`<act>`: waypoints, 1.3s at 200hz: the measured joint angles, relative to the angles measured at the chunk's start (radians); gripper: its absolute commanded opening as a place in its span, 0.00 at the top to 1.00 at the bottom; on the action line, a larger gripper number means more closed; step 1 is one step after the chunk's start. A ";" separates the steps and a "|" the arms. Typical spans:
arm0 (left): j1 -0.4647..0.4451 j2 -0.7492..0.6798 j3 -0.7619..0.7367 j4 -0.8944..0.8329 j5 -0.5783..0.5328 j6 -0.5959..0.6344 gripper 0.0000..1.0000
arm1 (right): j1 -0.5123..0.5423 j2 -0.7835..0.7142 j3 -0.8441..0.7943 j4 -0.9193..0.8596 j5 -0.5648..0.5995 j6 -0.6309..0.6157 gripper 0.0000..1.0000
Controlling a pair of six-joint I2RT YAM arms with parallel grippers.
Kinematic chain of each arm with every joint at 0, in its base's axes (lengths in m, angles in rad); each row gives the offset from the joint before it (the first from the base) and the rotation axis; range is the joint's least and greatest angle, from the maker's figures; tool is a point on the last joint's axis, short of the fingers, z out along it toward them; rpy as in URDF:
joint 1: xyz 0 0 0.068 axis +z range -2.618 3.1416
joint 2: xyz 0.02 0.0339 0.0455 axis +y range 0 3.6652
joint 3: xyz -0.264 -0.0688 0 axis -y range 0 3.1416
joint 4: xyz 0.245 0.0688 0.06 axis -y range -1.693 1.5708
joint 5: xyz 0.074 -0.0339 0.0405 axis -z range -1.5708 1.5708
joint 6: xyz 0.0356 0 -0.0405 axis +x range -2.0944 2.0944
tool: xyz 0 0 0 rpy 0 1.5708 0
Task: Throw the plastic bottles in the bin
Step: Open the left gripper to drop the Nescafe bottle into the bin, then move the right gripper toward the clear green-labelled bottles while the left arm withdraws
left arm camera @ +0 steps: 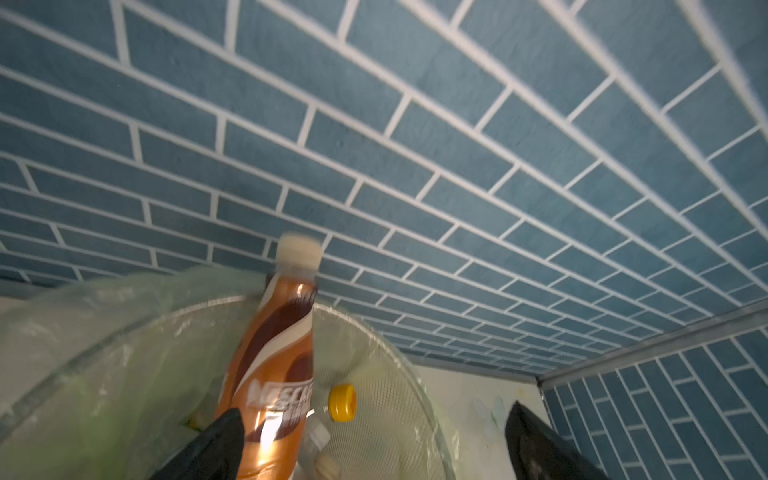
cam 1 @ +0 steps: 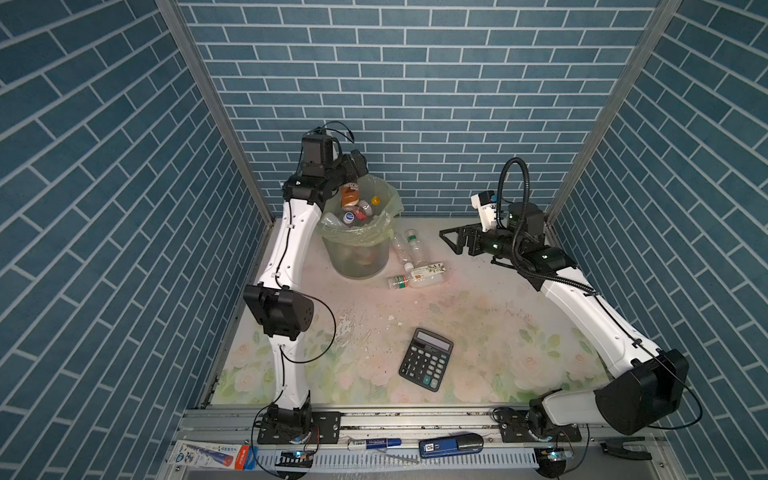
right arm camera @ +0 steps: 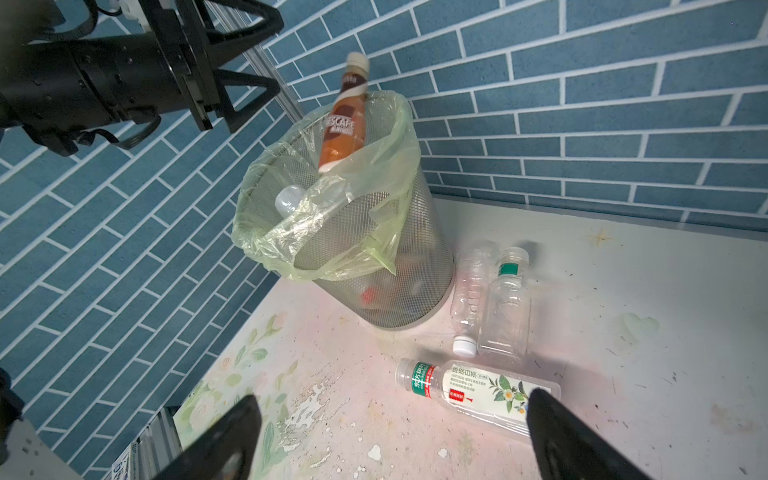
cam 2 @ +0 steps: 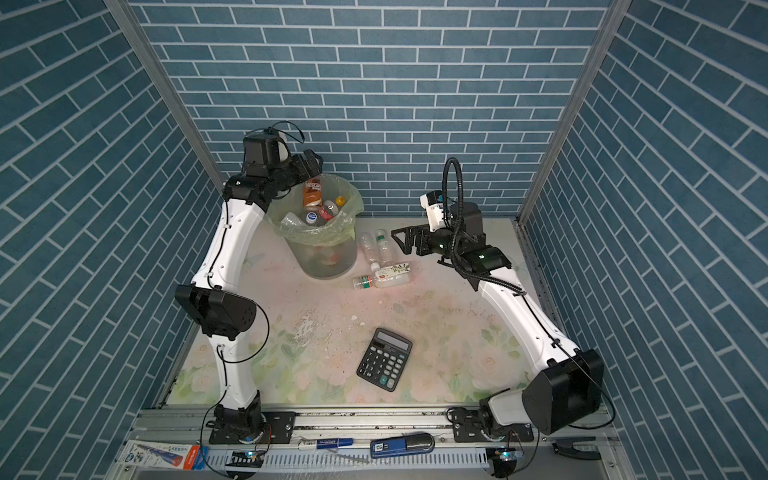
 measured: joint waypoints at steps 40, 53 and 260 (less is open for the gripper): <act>-0.074 -0.257 -0.158 0.082 0.033 0.019 0.01 | 0.000 0.141 0.003 -0.009 0.060 0.009 0.01; -0.117 -0.366 -0.227 0.138 0.035 0.035 0.01 | 0.000 0.203 0.004 -0.018 0.073 0.019 0.01; -0.214 -0.814 -1.156 0.509 0.040 -0.024 0.01 | 0.079 0.710 0.306 -0.174 0.212 -0.023 0.06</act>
